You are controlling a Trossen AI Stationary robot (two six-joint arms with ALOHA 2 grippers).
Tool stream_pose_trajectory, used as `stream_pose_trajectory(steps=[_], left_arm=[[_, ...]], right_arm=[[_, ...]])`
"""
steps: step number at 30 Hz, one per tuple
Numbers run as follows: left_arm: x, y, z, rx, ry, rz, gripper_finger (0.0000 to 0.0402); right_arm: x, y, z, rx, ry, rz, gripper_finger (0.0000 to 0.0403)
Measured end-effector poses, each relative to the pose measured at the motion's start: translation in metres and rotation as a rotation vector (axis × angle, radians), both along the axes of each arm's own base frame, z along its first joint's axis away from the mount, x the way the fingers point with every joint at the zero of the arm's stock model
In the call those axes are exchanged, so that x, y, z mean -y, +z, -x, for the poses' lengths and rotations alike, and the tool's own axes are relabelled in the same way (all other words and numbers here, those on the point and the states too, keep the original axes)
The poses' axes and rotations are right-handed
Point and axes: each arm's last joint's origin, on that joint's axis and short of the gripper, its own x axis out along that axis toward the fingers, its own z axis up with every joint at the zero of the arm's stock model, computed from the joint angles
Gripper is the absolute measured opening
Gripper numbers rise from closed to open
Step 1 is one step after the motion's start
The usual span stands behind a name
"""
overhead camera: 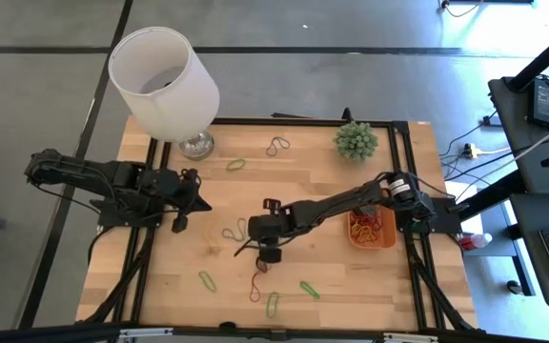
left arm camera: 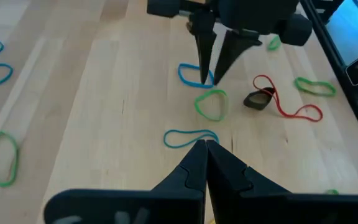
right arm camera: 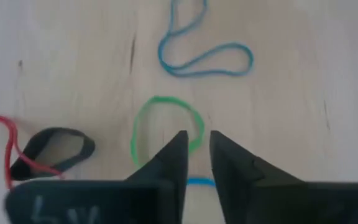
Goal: Pick and place rubber bands into bin
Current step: Put the green rubber band into the orange bin
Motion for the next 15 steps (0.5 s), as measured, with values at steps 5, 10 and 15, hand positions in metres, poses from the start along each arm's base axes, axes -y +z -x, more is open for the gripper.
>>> stream_pose_trajectory(steps=[5,10,15], left_arm=[[0.0,0.0,0.0,-0.002,0.022,0.013,0.0003],[0.0,0.0,0.0,-0.002,0.023,0.012,0.0001],[0.0,0.0,0.0,-0.002,0.023,0.012,0.0003]], right_arm=[[0.001,-0.021,0.004,0.032,0.005,-0.005,0.0124],[0.006,-0.038,0.007,0.094,0.03,0.015,0.0153],[0.018,-0.054,0.008,0.197,-0.005,0.006,0.0157]])
